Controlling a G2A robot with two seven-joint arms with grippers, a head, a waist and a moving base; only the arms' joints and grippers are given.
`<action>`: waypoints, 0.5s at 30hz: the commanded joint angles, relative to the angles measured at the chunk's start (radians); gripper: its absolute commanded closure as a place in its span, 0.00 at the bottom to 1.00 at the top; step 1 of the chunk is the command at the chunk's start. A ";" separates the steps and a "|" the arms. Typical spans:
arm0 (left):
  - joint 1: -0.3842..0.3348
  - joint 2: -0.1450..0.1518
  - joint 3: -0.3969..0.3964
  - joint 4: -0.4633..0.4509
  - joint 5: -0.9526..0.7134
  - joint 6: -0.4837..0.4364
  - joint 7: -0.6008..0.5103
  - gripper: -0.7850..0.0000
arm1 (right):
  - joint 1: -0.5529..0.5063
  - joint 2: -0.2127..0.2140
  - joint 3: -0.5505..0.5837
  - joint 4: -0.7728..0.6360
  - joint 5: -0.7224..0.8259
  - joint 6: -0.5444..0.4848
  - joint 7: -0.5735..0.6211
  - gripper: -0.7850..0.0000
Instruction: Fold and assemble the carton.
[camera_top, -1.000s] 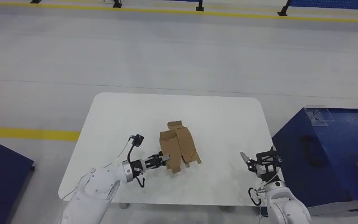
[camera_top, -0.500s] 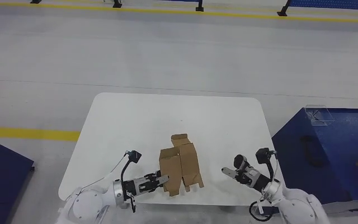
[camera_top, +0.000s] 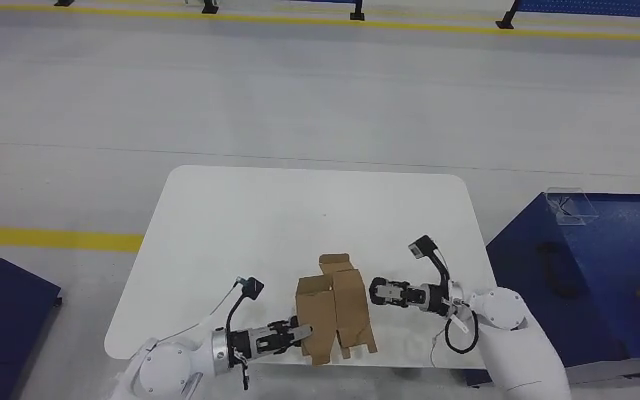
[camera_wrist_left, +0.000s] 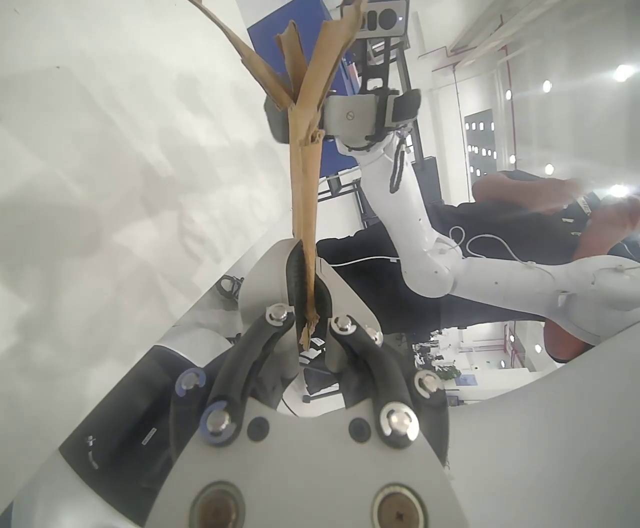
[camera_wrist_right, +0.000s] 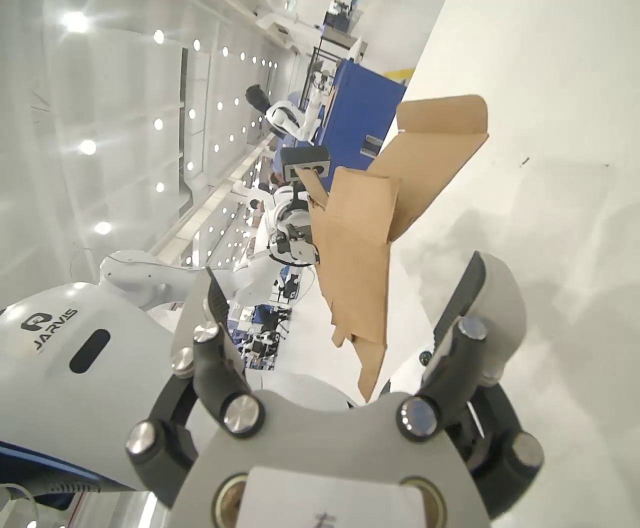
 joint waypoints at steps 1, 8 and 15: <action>0.004 0.002 -0.004 0.002 -0.020 -0.003 0.004 1.00 | 0.016 -0.003 -0.027 0.021 0.012 0.010 0.020 0.13; 0.011 0.009 -0.015 0.006 -0.069 -0.028 0.001 1.00 | 0.046 -0.004 -0.093 0.015 0.095 0.022 0.062 0.82; 0.004 0.016 -0.001 0.012 -0.088 -0.023 -0.044 0.00 | 0.042 0.017 -0.119 -0.014 0.106 0.019 0.058 1.00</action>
